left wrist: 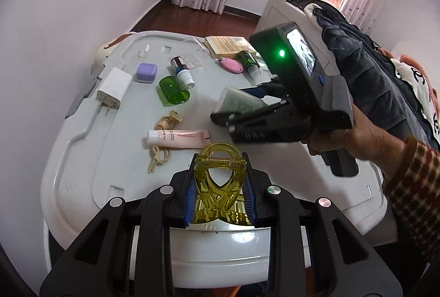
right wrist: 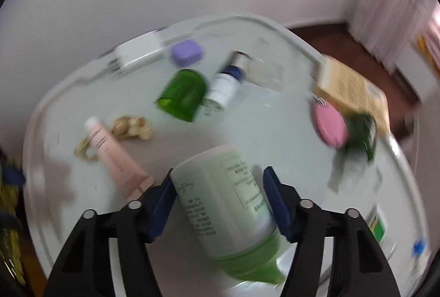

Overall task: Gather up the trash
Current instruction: 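Grasp the green-capped lotion bottle with the right tool while the left tool holds the clip, then carry both tools to the orange bin and open them to drop clip and bottle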

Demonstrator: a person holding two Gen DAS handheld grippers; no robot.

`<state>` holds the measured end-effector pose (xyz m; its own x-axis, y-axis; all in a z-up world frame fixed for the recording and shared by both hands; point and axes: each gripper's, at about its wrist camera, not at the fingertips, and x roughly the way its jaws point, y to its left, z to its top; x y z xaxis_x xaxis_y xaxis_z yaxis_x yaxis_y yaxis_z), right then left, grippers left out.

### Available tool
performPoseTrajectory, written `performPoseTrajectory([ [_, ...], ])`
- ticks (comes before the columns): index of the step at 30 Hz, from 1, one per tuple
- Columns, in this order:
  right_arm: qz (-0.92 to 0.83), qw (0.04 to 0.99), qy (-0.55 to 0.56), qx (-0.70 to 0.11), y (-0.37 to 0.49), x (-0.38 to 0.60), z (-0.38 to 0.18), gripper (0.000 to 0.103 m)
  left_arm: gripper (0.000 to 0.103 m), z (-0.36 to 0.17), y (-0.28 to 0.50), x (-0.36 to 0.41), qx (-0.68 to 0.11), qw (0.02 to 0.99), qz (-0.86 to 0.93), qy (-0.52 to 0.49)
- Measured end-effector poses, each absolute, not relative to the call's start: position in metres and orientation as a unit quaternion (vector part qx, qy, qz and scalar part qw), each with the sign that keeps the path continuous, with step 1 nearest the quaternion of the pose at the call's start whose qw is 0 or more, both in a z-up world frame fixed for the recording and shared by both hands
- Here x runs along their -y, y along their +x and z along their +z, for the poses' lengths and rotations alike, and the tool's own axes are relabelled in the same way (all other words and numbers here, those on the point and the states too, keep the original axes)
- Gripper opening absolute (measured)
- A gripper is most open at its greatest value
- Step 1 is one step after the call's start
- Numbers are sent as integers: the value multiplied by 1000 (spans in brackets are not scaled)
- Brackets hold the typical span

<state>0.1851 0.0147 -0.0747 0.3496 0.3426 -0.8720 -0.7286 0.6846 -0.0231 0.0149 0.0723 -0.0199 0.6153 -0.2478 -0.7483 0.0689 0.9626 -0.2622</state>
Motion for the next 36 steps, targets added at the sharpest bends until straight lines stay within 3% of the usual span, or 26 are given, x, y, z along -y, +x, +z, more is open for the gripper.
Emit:
performPoseTrajectory([
  [8,299,833,-89,-457,125,30,-47,52,27,-15,9,-67,-426,894,-99,-98],
  [21,252,846,-6,-470,47,84,-24,48,27,-1,-23,-49,-416,898,-120,-79],
  [29,254,852,49,-456,-43,117,-3,48,27,-6,-83,-21,-441,877,-174,-80],
  [36,226,828,75,-507,-113,143,-43,48,27,-35,-129,4,-488,849,-199,-45],
])
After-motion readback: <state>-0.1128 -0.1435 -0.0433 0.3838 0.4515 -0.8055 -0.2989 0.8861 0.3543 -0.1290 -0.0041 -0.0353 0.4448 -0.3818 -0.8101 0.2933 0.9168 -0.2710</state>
